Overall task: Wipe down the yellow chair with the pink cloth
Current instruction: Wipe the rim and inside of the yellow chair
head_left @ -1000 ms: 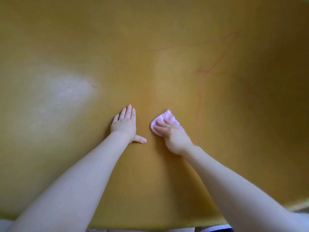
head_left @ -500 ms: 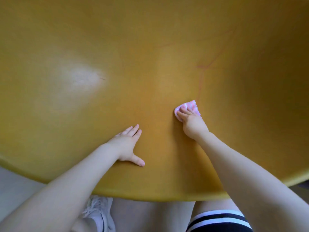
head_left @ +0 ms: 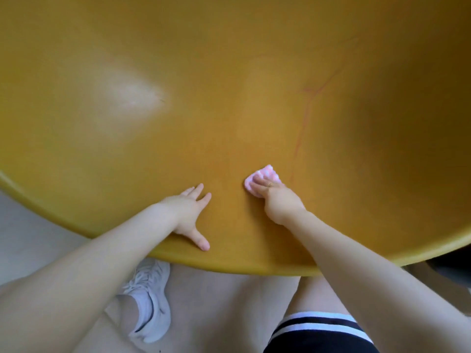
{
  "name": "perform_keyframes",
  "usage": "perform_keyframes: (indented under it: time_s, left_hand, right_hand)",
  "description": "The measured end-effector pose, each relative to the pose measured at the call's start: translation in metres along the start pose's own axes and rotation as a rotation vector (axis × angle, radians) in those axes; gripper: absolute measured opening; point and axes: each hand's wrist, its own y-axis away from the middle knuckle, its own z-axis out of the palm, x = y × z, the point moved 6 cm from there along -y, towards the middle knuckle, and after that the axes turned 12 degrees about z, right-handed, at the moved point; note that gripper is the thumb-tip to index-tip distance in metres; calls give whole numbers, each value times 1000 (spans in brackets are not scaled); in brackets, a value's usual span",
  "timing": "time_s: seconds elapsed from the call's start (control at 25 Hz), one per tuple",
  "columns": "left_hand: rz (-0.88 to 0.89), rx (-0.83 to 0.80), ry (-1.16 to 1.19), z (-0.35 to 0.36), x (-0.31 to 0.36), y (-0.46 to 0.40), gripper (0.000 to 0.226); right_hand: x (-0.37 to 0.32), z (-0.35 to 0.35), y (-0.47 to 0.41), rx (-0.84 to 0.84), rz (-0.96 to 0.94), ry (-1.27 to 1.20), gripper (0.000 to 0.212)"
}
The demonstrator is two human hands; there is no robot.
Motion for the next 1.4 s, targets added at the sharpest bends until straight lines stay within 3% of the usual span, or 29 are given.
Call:
perform_keyframes:
  time_s: [0.08, 0.2, 0.4, 0.52, 0.6, 0.72, 0.84, 1.0, 1.12, 1.24, 1.36, 1.4]
  left_hand:
    - [2, 10, 42, 5, -3, -2, 129]
    - [-10, 7, 62, 5, -5, -6, 130]
    - [-28, 24, 51, 4, -3, -10, 132]
    - [-50, 38, 54, 1, -1, -6, 131]
    - [-51, 60, 51, 0, 0, -2, 130]
    - [-72, 120, 94, 5, -1, 6, 123]
    - [-105, 191, 159, 18, -1, 21, 113]
    - [-84, 249, 144, 41, -10, 60, 114]
    - [-95, 291, 73, 53, -15, 82, 107]
    - [-123, 364, 51, 57, -13, 85, 92]
    - [-119, 351, 59, 49, -18, 81, 88]
    - [-114, 326, 53, 47, -19, 79, 89]
  right_hand:
    - [35, -27, -11, 86, 175, 39, 65]
    - [32, -27, -9, 123, 230, 22, 62]
    - [-66, 30, 40, -41, -147, -116, 52]
    - [-74, 33, 69, -185, -200, -153, 56]
    - [-50, 24, 64, -187, -158, -134, 60]
    - [-13, 8, 41, -45, 33, -70, 62]
    - [-31, 6, 49, 28, 89, -57, 59]
    - [-115, 34, 88, -81, -218, -129, 52]
    - [-142, 47, 101, -88, -335, -131, 56]
    - [-123, 46, 97, -44, -390, -77, 59]
    - [-69, 33, 83, -28, -216, -46, 51]
    - [-51, 26, 83, 47, -173, -11, 48]
